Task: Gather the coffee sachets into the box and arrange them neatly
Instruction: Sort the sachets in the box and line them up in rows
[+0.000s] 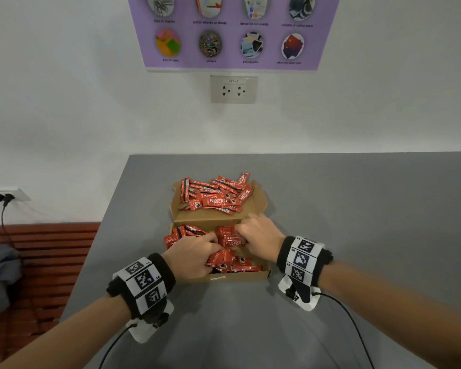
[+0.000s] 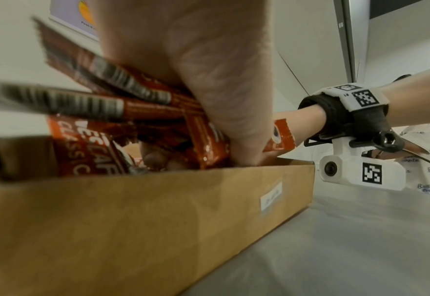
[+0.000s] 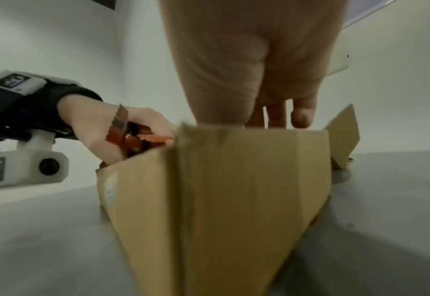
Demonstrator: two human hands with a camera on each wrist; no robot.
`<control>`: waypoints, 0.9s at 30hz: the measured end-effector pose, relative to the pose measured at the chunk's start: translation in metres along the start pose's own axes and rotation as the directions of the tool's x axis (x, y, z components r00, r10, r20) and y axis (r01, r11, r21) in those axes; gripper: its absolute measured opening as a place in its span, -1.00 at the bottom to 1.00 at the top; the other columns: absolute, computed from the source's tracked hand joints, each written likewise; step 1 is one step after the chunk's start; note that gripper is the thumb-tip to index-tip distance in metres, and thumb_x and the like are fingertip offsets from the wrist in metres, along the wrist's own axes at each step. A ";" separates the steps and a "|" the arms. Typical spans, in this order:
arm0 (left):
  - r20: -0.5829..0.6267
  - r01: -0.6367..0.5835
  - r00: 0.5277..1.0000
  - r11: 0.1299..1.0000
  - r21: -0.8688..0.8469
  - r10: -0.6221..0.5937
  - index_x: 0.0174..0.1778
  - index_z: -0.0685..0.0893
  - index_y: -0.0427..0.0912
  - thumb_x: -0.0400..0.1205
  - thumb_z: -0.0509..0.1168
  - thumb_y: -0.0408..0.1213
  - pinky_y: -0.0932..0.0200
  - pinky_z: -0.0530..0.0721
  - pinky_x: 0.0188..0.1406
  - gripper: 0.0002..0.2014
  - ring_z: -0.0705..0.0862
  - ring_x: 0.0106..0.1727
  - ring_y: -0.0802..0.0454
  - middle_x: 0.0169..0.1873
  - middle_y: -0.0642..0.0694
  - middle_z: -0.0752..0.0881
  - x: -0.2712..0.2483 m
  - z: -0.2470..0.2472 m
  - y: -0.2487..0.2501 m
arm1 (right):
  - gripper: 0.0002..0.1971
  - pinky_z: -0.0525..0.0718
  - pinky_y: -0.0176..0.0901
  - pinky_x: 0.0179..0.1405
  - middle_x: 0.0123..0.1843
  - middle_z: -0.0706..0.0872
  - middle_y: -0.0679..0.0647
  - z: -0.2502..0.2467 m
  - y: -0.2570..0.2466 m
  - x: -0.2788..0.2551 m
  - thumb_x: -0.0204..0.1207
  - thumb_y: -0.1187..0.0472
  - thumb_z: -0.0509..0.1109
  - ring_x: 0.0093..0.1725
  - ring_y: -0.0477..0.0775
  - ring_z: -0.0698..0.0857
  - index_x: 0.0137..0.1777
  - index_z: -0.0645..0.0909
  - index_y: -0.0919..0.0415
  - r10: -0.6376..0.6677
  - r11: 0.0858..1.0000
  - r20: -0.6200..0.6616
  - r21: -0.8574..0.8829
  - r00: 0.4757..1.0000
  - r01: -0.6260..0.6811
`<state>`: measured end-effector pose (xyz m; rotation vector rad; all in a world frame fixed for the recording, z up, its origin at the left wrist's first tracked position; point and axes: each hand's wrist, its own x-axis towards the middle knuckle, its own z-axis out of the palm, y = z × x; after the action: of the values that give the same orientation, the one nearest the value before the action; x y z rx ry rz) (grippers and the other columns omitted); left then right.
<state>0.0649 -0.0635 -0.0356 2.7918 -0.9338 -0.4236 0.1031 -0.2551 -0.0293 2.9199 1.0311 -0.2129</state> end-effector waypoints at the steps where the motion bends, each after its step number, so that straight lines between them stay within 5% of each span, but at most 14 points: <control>1: 0.001 -0.002 1.000 1.000 0.000 0.002 0.48 0.45 0.00 0.63 0.24 -0.01 0.21 0.51 0.33 -0.53 0.60 0.23 0.07 0.35 0.05 0.49 0.000 0.000 0.000 | -0.94 0.36 -0.06 -0.01 0.01 0.67 0.08 -0.001 0.003 -0.001 0.47 0.34 0.32 0.10 0.13 0.54 -0.10 0.57 0.20 0.009 1.000 -0.028 -0.023 1.000 -0.010; 6: 0.031 0.008 0.999 1.000 -0.002 -0.008 0.51 0.40 0.01 0.64 0.23 -0.01 0.21 0.45 0.40 -0.51 0.57 0.28 0.06 0.39 0.05 0.45 0.002 -0.001 0.000 | -0.76 0.34 -0.07 -0.01 0.02 0.65 -0.03 -0.006 0.022 -0.007 0.39 0.07 0.51 0.08 0.04 0.54 -0.15 0.47 0.05 0.106 0.989 0.058 0.099 0.993 -0.111; 27: 0.059 0.032 0.998 0.999 0.013 -0.032 0.52 0.36 0.00 0.63 0.24 0.01 0.15 0.41 0.46 -0.47 0.52 0.37 0.04 0.44 0.01 0.44 0.005 -0.006 0.002 | -0.75 0.32 -0.13 -0.04 -0.17 0.54 -0.13 -0.012 0.024 -0.006 0.38 0.08 0.52 -0.12 -0.06 0.48 -0.16 0.46 0.04 0.092 0.984 0.089 0.146 0.992 -0.105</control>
<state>0.0696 -0.0674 -0.0303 2.8230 -0.9074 -0.5089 0.1153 -0.2766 -0.0166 3.0565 0.8933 -0.4208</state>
